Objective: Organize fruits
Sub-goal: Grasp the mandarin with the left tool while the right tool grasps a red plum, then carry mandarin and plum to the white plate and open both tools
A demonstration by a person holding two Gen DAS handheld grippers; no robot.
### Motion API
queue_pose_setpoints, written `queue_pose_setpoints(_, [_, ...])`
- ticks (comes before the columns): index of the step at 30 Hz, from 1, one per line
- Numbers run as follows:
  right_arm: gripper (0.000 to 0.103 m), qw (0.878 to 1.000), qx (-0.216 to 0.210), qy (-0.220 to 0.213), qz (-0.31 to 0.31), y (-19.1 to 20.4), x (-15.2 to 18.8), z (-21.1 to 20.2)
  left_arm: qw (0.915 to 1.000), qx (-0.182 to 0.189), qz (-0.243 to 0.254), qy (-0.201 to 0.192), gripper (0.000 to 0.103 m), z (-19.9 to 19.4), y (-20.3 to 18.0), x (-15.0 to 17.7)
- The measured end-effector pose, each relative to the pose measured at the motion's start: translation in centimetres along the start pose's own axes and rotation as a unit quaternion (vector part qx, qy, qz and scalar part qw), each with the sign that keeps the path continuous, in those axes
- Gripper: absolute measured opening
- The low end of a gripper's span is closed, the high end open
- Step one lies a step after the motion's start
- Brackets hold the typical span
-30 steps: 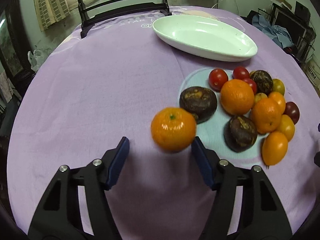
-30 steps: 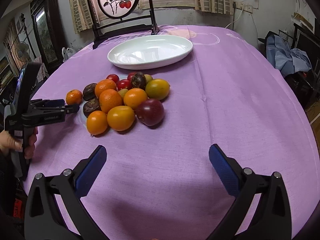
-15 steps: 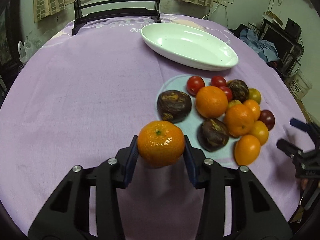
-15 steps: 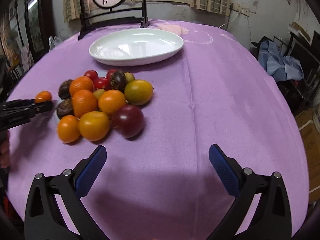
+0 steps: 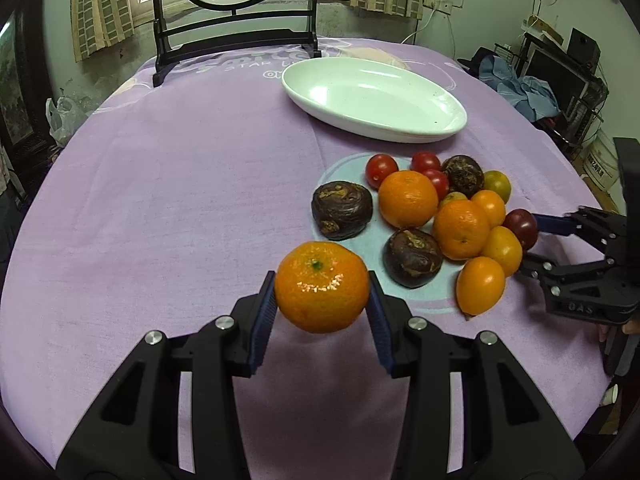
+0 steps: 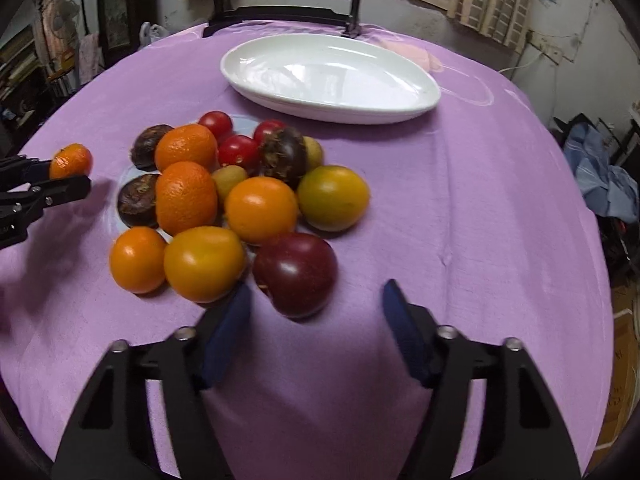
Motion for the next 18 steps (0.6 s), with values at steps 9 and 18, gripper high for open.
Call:
queue_pose_setpoints(9, [0.04,1.0,-0.021,-0.015,0.014,-0.6,-0.1,-0.6,0.9998,0.017,-0.006,0.0,0.044,-0.7,-0.3,0.0])
queue_pose_setpoints(18, [0.04,0.994,-0.025,-0.092,0.044,-3.0,-3.4,-6.0,0.9989,0.008,0.037,-0.027,0.044,-2.3,-2.0,-3.8])
Point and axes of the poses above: each gripper's, at about its wrist camera, not at the fingertips, and z roughly the way its jaws point, y to its left, x to its underside, the point moved 3 cm from there along z, roughly the way its jaws point, and after that the axes turned 6 degrees about -y, right-handed, at the moved point
